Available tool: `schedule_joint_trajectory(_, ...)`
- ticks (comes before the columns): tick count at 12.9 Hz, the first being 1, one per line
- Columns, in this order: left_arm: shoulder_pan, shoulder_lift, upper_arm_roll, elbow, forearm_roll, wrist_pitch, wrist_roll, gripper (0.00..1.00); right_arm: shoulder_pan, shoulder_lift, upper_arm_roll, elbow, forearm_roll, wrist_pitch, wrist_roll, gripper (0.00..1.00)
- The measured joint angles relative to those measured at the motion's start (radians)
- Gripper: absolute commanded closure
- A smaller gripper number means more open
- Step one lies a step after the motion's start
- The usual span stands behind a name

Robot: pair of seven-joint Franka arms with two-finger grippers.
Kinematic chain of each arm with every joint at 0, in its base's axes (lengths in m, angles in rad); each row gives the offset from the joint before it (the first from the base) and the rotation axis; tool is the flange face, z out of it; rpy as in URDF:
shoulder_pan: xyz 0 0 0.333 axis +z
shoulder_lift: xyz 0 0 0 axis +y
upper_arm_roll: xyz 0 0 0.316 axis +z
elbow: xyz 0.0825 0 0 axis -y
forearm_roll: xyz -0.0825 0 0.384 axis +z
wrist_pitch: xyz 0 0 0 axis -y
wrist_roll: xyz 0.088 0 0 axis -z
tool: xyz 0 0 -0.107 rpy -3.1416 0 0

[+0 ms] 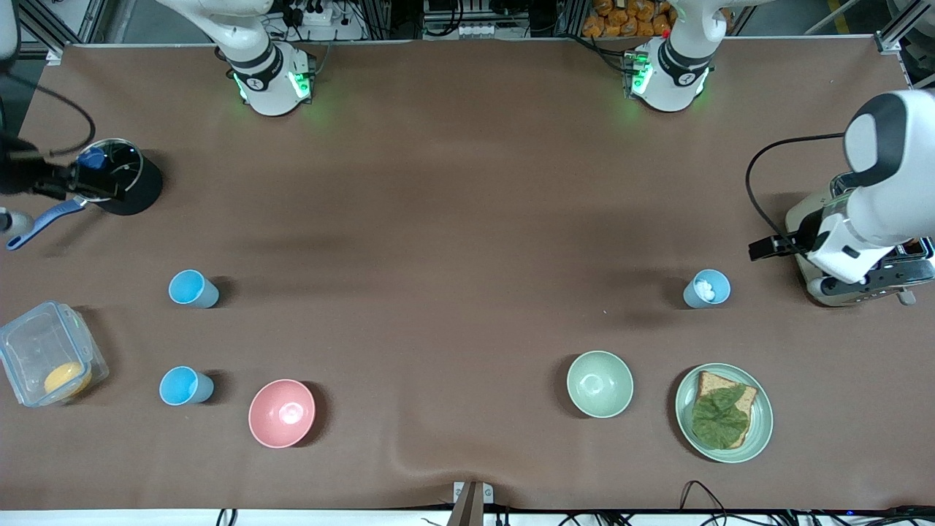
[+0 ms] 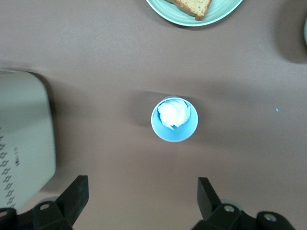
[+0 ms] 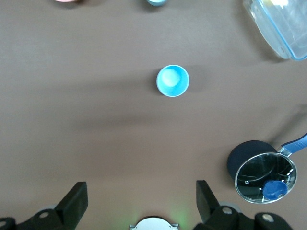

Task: Stack blue cups with both arms
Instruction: 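Grasp a blue cup with the right gripper while the left gripper grasps the tissue cup, then lift both cups and carry them toward the table middle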

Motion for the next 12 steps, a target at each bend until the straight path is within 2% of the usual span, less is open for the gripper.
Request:
schedule_joint_trajectory(4, 0.009, 0.053, 0.000, -0.127, 0.000, 0.215, 0.000, 0.00, -0.054, 0.119, -0.001, -0.084, 0.000, 0.179, -0.009, 0.00)
schedule_joint_trajectory(7, 0.020, 0.126, 0.000, -0.142, 0.000, 0.294, 0.002, 0.10, -0.085, 0.166, -0.002, -0.173, -0.002, 0.324, -0.007, 0.00)
schedule_joint_trajectory(10, 0.020, 0.182, -0.001, -0.142, 0.000, 0.360, 0.002, 0.24, -0.137, 0.269, -0.002, -0.195, -0.002, 0.429, -0.007, 0.00)
schedule_joint_trajectory(12, 0.019, 0.212, -0.002, -0.142, 0.000, 0.395, 0.002, 0.46, -0.145, 0.332, -0.002, -0.195, -0.002, 0.479, -0.007, 0.00)
